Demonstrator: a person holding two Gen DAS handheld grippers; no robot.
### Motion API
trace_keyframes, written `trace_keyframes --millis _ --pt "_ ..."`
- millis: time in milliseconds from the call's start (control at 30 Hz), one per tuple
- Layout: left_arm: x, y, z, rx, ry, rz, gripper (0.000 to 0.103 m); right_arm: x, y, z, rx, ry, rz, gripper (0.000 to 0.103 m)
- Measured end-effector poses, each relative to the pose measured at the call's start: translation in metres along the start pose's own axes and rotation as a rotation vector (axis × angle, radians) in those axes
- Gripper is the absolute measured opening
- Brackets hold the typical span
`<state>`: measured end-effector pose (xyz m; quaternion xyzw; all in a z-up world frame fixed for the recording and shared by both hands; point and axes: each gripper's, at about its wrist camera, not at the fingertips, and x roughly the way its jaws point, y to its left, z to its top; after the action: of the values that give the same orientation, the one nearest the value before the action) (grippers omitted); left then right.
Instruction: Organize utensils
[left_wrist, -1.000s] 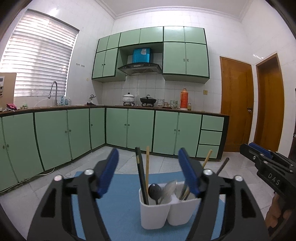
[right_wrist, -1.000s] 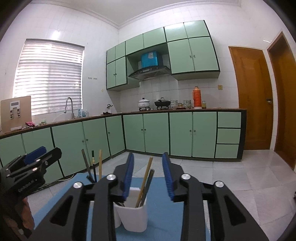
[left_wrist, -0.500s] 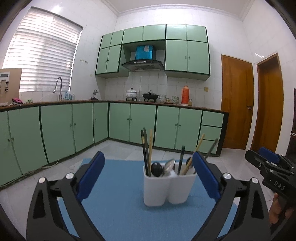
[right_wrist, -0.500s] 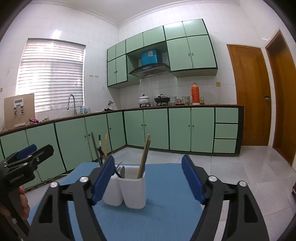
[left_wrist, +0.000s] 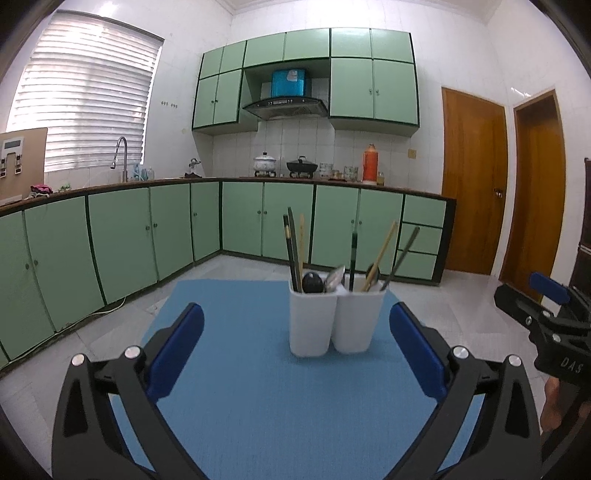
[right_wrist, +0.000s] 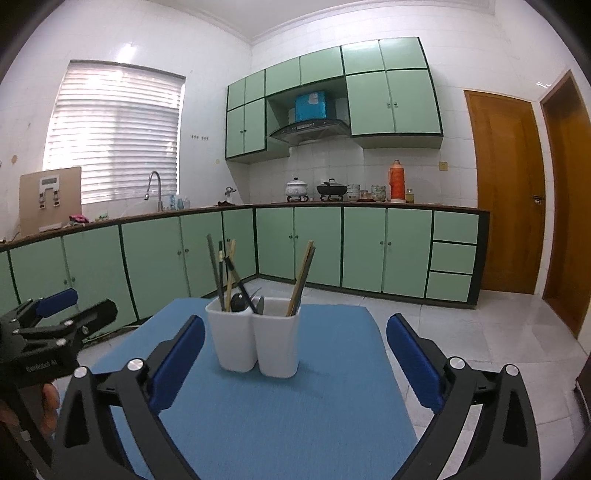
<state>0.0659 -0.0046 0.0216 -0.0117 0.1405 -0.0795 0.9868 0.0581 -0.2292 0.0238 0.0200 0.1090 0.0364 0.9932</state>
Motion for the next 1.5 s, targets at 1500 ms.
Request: trace_keyframes --millis 1500 --pt "-0.027 -0.011 0.010 -0.002 0.170 0.021 0.098 -0.015 0.012 0.010 0.010 0.202 -0.017 0.097"
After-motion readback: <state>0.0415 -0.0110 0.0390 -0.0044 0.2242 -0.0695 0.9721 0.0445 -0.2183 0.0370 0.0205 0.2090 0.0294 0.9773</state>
